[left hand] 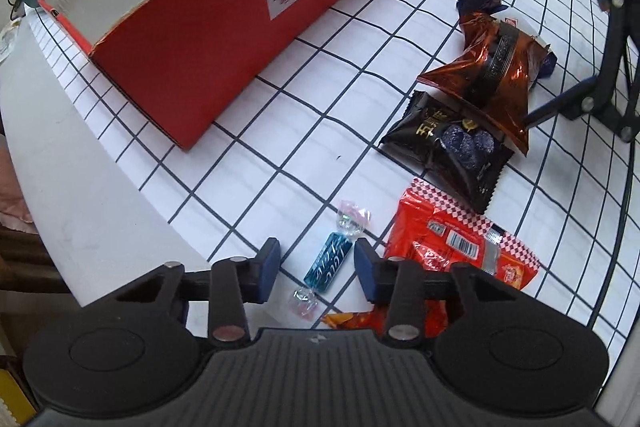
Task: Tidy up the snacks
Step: 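Grasp the blue candy with left tool while right tool grasps copper-foil packet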
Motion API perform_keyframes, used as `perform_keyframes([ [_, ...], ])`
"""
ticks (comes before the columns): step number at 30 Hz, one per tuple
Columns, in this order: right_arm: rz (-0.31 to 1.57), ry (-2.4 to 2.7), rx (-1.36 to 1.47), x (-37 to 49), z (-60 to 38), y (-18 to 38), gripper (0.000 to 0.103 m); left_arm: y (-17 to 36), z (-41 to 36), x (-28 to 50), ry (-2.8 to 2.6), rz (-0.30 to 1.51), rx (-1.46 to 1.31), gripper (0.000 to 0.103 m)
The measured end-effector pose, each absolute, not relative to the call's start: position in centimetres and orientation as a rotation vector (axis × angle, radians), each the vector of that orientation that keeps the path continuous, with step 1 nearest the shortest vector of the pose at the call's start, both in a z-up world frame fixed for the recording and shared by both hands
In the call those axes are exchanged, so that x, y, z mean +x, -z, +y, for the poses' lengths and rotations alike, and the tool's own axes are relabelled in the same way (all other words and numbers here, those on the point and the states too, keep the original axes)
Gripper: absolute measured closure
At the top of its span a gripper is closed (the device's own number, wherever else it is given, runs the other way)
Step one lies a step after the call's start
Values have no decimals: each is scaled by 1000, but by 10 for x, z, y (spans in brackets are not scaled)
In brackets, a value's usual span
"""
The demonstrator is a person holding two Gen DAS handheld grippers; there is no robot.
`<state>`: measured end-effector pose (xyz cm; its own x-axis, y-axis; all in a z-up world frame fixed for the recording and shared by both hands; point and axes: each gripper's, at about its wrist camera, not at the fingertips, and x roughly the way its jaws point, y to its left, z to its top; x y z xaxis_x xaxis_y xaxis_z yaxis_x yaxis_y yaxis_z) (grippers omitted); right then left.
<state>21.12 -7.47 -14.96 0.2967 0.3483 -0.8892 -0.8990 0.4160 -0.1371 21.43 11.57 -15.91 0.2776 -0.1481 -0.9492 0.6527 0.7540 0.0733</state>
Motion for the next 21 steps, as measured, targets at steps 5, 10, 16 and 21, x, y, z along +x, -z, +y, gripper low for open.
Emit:
perform_keyframes([
  [5,919,-949,-727,214,-75,155,19,159,112,209,569,1180,507,79],
  [10,895,-914,-685,207,-79,153,33,157,104,198,543,1175,501,92],
  [16,876,-802,-577,198,-86,147,54,157,111,197,476,1175,395,92],
  [21,870,-751,-527,190,-89,146,70,155,123,196,427,1163,288,92],
])
